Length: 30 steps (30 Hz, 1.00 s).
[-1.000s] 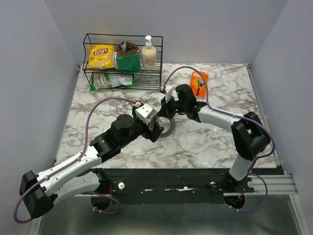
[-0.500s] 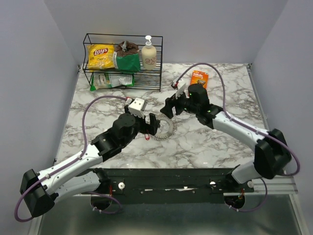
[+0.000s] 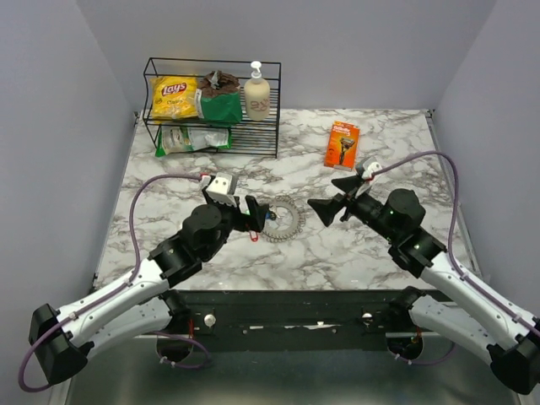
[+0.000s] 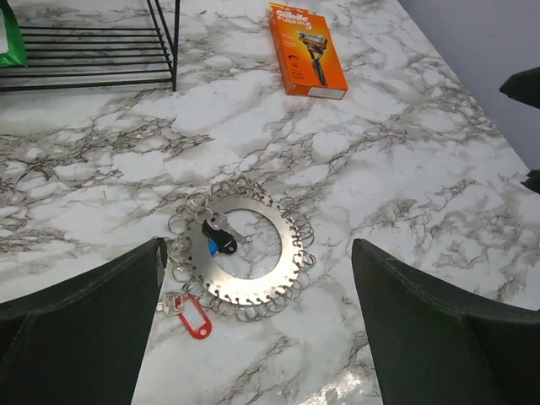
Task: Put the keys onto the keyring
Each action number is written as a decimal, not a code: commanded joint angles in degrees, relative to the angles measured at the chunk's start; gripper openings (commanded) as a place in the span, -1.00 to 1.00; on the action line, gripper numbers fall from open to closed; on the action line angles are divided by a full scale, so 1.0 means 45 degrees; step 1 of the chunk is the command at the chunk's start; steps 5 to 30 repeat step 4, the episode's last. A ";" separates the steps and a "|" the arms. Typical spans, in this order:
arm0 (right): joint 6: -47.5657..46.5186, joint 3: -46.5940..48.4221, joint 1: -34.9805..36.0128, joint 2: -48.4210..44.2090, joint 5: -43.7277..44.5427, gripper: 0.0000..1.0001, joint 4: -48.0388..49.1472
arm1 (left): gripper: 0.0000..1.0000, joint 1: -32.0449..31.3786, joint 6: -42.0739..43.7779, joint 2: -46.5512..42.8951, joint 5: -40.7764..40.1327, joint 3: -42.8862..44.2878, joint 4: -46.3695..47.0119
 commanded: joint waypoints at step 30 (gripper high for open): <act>0.0433 -0.0695 0.0035 -0.1253 0.0837 0.99 0.0539 | 0.97 -0.0041 0.0032 -0.0690 -0.0300 -0.0585 0.1319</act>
